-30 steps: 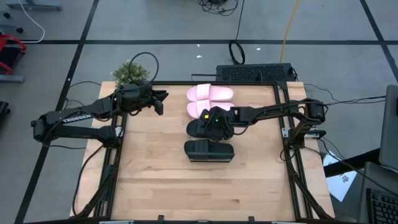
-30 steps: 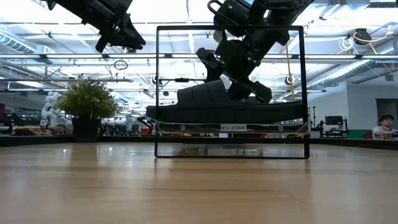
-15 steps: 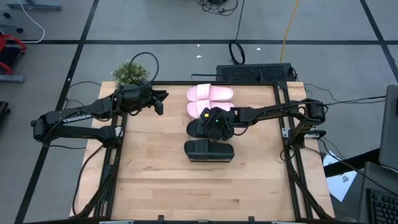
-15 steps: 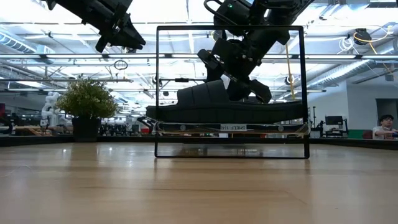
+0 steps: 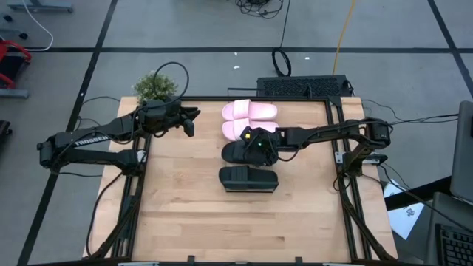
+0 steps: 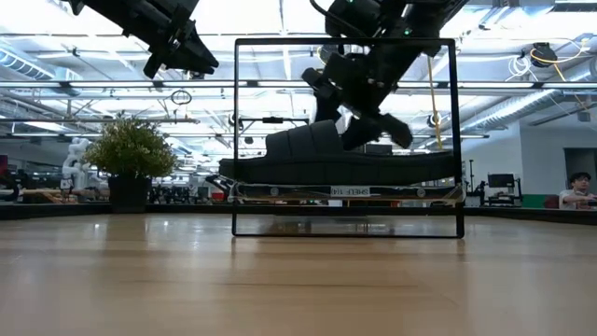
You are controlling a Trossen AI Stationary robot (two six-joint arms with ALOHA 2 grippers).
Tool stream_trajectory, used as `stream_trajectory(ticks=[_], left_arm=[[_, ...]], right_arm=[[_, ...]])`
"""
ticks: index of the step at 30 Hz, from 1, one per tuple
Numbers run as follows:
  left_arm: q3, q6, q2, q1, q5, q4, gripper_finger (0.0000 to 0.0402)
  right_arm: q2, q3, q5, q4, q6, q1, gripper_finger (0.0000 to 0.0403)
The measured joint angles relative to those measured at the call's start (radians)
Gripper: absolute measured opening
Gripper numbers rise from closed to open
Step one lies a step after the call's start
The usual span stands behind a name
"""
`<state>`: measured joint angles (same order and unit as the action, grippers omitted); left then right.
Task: Pick and place slides into the shelf
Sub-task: Put the black slipper on the shelf, then return to Home Position
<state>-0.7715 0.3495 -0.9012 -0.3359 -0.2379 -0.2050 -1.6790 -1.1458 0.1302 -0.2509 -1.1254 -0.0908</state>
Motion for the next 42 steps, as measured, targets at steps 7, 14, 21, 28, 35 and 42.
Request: stream_trajectory(ticks=[7, 14, 21, 28, 35, 42], left_arm=[[0.000, -0.006, -0.002, 0.000, 0.000, 0.000, 0.0083], [0.000, -0.008, -0.002, 0.008, -0.003, 0.001, 0.0083], [0.000, -0.009, -0.002, 0.015, -0.008, 0.000, 0.0083], [0.000, 0.005, -0.002, 0.021, 0.002, -0.001, 0.0083], [0.000, 0.145, -0.002, 0.041, 0.117, -0.005, 0.0083], [0.000, 0.250, -0.002, 0.096, 0.169, -0.009, 0.0083]], right_arm=[[0.027, 0.000, 0.001, -0.081, 0.043, 0.022, 0.0162], [0.089, 0.001, 0.029, -0.099, 0.071, 0.028, 0.0162], [0.168, 0.001, 0.045, -0.151, 0.104, 0.046, 0.0162], [0.283, 0.001, 0.190, -0.276, 0.138, 0.123, 0.0162], [0.402, 0.012, 0.072, -0.459, 0.471, 0.159, 0.0162], [0.471, 0.190, -0.028, -0.409, 0.616, 0.159, 0.0162]])
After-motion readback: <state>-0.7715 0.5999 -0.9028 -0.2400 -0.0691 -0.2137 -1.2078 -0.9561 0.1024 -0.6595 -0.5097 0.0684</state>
